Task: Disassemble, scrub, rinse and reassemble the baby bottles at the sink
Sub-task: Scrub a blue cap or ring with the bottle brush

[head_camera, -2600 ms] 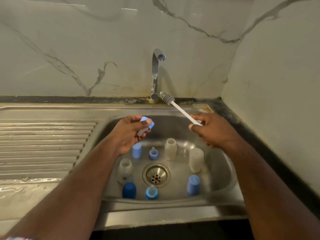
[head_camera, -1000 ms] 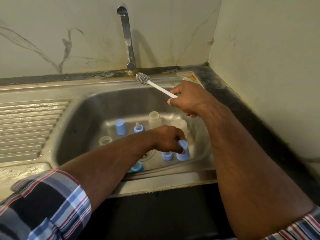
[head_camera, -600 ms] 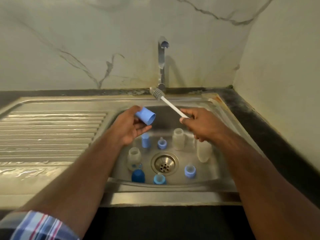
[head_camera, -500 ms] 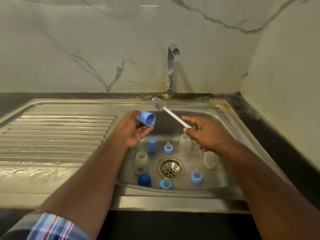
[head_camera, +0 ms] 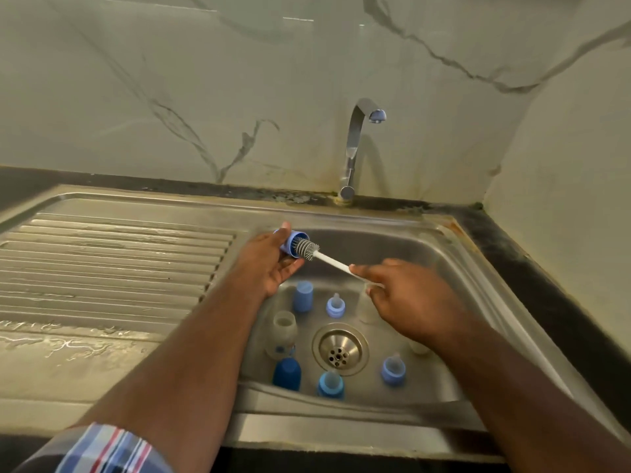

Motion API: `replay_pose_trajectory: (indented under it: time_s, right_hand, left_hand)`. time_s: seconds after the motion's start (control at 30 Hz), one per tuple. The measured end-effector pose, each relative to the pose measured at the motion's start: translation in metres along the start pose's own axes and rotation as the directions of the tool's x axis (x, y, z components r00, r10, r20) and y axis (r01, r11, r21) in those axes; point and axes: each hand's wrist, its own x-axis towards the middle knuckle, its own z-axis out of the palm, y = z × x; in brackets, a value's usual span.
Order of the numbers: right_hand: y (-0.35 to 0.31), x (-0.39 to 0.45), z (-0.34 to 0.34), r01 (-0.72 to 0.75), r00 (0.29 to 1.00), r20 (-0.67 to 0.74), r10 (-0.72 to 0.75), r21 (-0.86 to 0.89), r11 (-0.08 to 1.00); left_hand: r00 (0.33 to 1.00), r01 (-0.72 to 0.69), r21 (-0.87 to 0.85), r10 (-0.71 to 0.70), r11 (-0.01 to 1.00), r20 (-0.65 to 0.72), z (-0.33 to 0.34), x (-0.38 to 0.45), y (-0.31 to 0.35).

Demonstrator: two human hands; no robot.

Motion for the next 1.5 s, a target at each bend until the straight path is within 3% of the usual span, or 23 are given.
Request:
replay_pose_trajectory:
  time_s: [0.1,0.23,0.37,0.47,0.57,0.67,0.77,0.87,0.93,1.0,1.1,1.17,1.27,1.37,1.5]
  right_hand:
    - [-0.009,0.002,0.006,0.005,1.0,-0.019,-0.008,-0.129,0.992]
    - [-0.016,0.005,0.012,-0.003,1.0,-0.007,0.002,-0.158,0.987]
    - [-0.015,0.005,0.006,-0.076,0.991,0.127,0.045,0.258,0.963]
    - [-0.01,0.001,0.002,-0.072,0.995,0.086,0.043,0.378,0.923]
    - [-0.012,-0.001,0.003,-0.058,0.998,-0.002,0.06,0.192,0.98]
    - [-0.022,0.0,0.005,-0.047,0.998,0.032,0.045,0.057,0.997]
    - [-0.021,0.002,0.001,-0.095,0.989,0.133,0.062,0.262,0.96]
    - [-0.017,-0.002,-0.002,-0.176,0.976,0.205,0.075,0.534,0.827]
    - [-0.017,-0.005,-0.002,-0.195,0.978,0.185,0.1,0.617,0.762]
    - [-0.019,-0.005,-0.002,-0.14,0.99,0.089,0.11,0.5,0.855]
    - [-0.023,-0.005,0.0,-0.069,0.997,0.037,0.064,0.155,0.986]
    - [-0.025,-0.004,0.0,-0.09,0.993,0.085,0.076,0.165,0.982]
    - [-0.022,-0.003,-0.003,-0.149,0.979,0.192,0.071,0.434,0.888]
    - [-0.017,-0.008,-0.004,-0.252,0.962,0.257,0.093,0.703,0.665]
    - [-0.019,-0.009,-0.003,-0.318,0.947,0.296,0.122,0.823,0.471]
  left_hand:
    - [0.998,-0.043,0.067,0.04,0.997,0.047,0.003,0.001,-0.005]
    - [0.991,-0.091,0.084,0.083,0.992,0.104,0.005,0.001,-0.005]
    - [0.991,-0.098,0.052,0.092,0.994,0.092,0.002,0.0,-0.001]
    - [0.993,-0.096,-0.015,0.097,0.995,0.065,-0.002,0.003,0.0]
    - [0.992,-0.088,0.008,0.087,0.996,0.086,0.0,0.003,-0.001]
    - [0.987,-0.106,0.045,0.099,0.993,0.13,0.003,0.003,-0.005]
    - [0.982,-0.135,0.056,0.126,0.989,0.137,0.002,0.003,-0.003]
    - [0.985,-0.143,0.015,0.141,0.99,0.1,0.001,0.005,0.0]
    - [0.985,-0.144,-0.037,0.147,0.989,0.086,-0.001,0.005,0.002]
    - [0.984,-0.143,-0.046,0.147,0.989,0.1,-0.002,0.006,0.002]
    - [0.979,-0.147,0.022,0.142,0.989,0.147,-0.001,0.004,-0.001]
    - [0.975,-0.15,0.036,0.142,0.988,0.172,0.001,0.002,-0.002]
    - [0.971,-0.166,0.003,0.163,0.986,0.173,-0.001,0.002,0.001]
    - [0.972,-0.173,-0.084,0.184,0.981,0.146,-0.005,0.004,0.002]
    - [0.971,-0.149,-0.15,0.174,0.977,0.166,-0.004,0.004,0.004]
